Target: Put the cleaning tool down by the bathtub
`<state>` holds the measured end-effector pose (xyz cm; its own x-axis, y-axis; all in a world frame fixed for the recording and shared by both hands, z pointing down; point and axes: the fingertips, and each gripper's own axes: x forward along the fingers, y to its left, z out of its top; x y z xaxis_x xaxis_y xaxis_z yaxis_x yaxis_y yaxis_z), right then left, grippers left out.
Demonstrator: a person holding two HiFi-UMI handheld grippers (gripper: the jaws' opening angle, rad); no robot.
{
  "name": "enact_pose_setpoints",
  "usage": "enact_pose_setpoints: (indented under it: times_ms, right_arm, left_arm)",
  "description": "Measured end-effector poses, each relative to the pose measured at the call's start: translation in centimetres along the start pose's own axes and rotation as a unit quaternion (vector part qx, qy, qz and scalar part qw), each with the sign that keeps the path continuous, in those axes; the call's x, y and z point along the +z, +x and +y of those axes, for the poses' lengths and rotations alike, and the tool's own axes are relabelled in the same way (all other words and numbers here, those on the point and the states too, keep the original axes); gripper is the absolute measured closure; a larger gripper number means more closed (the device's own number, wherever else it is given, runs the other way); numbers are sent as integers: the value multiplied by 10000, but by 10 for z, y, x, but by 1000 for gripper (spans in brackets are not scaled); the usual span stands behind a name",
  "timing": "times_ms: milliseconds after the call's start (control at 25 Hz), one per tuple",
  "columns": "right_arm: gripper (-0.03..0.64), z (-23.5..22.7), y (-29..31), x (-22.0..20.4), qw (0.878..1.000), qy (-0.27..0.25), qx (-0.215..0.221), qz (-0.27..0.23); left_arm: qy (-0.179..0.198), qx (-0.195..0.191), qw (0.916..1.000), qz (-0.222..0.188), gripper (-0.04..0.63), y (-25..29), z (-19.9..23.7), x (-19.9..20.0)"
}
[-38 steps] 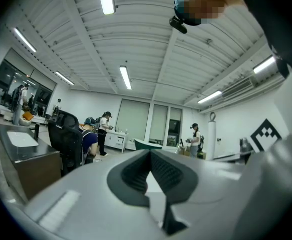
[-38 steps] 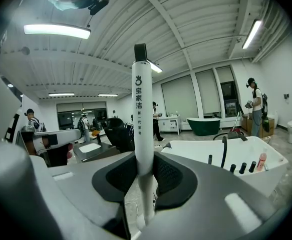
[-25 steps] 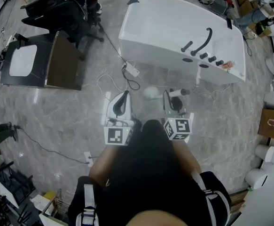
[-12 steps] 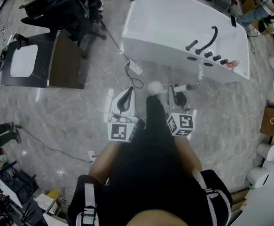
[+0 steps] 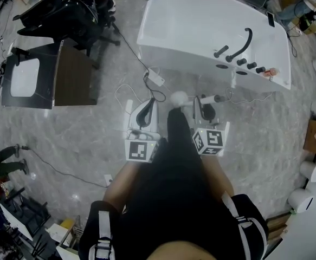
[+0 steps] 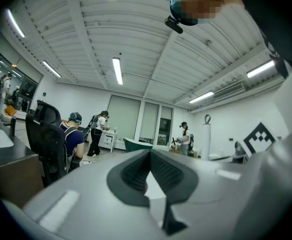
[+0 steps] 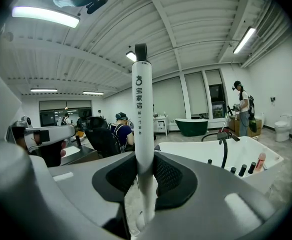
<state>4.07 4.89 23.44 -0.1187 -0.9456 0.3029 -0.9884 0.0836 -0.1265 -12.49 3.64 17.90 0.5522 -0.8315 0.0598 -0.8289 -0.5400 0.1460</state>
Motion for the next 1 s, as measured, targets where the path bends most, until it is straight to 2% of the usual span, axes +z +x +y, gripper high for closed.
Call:
enact_pose_setpoints:
  times_ms: [600,1000]
  right_arm:
    - [523,-61,71,-18,9997,17,-174,196]
    - [523,-77,108,-46,9990,24,-231,389]
  left_arm:
    - [138,-79,9997,187,589,89,-1,-26]
    - [65,-113,9989,447,589,118,5,-60]
